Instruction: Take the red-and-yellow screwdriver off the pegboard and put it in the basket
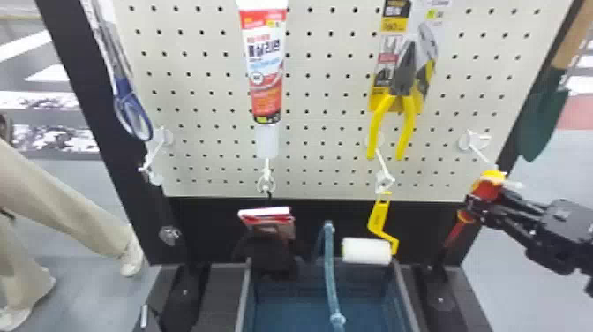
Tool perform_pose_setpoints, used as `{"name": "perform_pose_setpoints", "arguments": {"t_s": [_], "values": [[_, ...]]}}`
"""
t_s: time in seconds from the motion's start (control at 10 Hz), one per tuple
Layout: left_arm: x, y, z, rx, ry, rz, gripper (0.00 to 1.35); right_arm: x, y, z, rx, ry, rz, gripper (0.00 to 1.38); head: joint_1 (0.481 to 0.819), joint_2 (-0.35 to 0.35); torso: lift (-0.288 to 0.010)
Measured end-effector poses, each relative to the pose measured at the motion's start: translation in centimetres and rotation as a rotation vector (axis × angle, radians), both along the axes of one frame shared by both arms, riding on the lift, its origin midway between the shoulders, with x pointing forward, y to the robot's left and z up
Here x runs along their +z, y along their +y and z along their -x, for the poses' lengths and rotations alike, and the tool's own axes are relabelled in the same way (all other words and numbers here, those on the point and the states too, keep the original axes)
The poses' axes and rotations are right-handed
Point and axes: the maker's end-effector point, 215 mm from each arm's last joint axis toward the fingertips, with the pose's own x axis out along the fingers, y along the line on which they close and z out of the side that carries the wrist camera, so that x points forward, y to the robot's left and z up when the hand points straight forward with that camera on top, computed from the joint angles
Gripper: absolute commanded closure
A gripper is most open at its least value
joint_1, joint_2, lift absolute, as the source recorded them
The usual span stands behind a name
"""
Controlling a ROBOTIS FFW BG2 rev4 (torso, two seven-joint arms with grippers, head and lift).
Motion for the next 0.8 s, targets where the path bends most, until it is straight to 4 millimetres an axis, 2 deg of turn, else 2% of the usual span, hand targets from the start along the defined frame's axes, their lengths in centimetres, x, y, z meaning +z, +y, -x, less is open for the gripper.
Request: {"name": "perform_pose_setpoints", "arguments": {"t_s": [0.6, 0.8], "values": [[0.0, -0.1, 0.0, -0.002, 0.0, -0.001, 0.11, 1.5, 0.4, 2.8, -0.044, -0.017, -0.018, 1.27, 0.549, 0.0, -0.1], [-0.2, -0.2, -0.1, -0.003, 0.003, 0.0, 0.11, 0.3, 0.5, 3.9, -0.107, 0.013, -0.103, 1.27, 0.549, 0.0, -0.1]]}}
